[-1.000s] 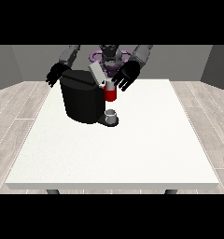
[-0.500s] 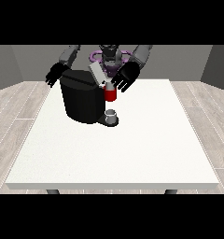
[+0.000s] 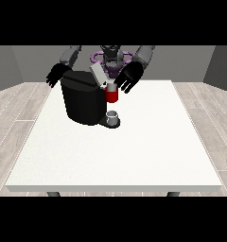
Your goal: Insert the coffee pod into the coffee machine and close the lid
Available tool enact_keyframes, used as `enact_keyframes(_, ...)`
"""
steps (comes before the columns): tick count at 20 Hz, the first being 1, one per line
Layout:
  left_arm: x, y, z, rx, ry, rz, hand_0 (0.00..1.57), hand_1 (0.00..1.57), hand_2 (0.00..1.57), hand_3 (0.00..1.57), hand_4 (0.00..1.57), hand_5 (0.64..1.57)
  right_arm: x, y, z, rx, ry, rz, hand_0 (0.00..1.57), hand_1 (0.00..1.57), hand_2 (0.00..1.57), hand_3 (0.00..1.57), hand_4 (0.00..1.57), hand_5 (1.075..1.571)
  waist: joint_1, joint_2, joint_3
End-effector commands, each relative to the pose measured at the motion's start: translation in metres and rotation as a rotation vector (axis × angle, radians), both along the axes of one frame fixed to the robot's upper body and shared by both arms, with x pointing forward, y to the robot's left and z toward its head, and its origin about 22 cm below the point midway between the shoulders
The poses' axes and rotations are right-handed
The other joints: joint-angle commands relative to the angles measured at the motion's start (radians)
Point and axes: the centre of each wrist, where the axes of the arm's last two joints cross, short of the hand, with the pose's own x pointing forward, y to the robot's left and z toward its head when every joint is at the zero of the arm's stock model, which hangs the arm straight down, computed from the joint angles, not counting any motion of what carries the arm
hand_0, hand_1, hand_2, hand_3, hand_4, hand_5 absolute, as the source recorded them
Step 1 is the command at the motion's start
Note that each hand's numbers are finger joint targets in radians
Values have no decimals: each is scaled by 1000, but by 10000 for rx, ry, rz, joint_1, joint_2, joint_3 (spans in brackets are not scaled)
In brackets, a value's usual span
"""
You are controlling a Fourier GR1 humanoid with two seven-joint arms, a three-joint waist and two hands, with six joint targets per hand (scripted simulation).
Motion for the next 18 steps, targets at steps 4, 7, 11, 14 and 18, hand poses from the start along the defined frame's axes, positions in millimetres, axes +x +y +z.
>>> enact_keyframes(4, -1, 9, -2, 1000, 269, -295, 0, 0, 378, 112, 0, 1571, -1, -1, 3, -28, -200, -18, 0, 0, 0, 0, 411, 1571, -114, 250, -6)
enact_keyframes(7, -1, -6, -15, 1324, 618, -344, 0, 0, 0, 0, 0, 1571, -6, -19, -21, -125, 418, -220, 0, 0, 0, 0, 435, 1571, 154, -102, -3)
enact_keyframes(11, 0, -5, -8, 1221, 728, -422, 0, 0, 0, 0, 0, 1571, 2, -5, -8, -61, 519, -276, 0, 0, 0, 0, 348, 1571, 244, -244, -7)
enact_keyframes(14, -3, 11, -6, 1214, 589, -554, 0, 0, 0, 0, 0, 1571, -6, 1, -15, -11, 256, -344, 0, 0, 0, 0, 387, 1571, 289, -400, -8)
enact_keyframes(18, -4, -2, -39, 1325, 1092, -689, 0, 0, 0, 0, 0, 1571, -6, -14, -20, -91, 540, -608, 0, 0, 0, 0, 416, 1571, 611, -798, -8)
